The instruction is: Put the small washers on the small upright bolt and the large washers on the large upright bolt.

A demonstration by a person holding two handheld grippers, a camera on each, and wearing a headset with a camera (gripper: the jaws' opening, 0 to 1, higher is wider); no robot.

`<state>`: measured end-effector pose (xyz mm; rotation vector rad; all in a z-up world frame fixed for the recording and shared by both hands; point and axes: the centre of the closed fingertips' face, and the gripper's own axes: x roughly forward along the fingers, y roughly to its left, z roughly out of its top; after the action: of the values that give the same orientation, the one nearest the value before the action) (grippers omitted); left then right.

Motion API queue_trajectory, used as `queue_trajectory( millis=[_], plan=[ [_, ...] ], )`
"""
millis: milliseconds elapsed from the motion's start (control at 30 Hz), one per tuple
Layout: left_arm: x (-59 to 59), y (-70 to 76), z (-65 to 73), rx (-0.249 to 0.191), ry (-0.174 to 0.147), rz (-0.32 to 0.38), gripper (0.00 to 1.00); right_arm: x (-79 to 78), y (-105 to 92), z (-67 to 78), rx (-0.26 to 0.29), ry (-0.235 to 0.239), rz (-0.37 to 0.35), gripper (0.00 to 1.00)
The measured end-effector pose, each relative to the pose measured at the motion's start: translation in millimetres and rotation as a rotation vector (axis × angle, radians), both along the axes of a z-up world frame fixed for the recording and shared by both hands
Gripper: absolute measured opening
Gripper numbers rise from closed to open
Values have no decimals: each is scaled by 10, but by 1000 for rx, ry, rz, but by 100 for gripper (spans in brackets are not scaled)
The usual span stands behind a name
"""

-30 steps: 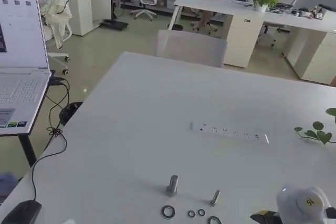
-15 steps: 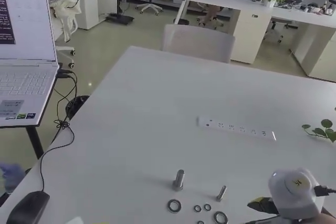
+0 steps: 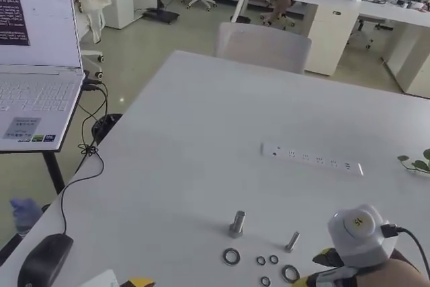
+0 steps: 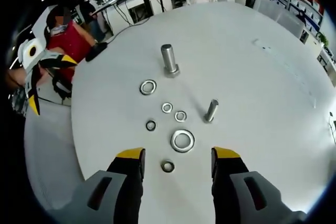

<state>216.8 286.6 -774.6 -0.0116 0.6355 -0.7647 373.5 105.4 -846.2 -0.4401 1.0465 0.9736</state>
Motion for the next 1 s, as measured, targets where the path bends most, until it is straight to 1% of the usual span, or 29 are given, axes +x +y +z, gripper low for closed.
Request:
queue_trajectory(
  millis=[200,267,300,400,467,533,633,767,867,933,1000],
  plan=[
    [-4,35,8,0,2,-1,89,23,0,-67,-37,14,-9,52],
    [-4,58,27,-1,-2,4,89,14,-8,-103,-55,22,-8,52],
    [-6,63,32,-3,-1,5,89,15,-14,-122,-69,20,-3,51],
    [-8,73,42,1,-4,0,88,19,-6,-148,-89,15,3,50],
    [-6,77,42,-3,-1,0,88,33,-6,-169,-102,18,-5,48],
    [-10,76,42,-8,3,-2,88,42,13,-185,-107,20,-9,47],
    [-17,77,42,-9,5,-2,88,52,48,-200,-117,9,-2,46],
    [-30,78,55,-12,3,-4,87,57,71,-229,-137,10,10,45],
    [-42,89,45,-14,7,-3,87,95,74,-252,-150,8,-3,43],
    [-56,98,32,-13,12,-5,87,88,77,-261,-161,12,-4,41],
    [-67,104,18,-14,16,-5,87,76,87,-265,-172,5,3,41]
  ],
)
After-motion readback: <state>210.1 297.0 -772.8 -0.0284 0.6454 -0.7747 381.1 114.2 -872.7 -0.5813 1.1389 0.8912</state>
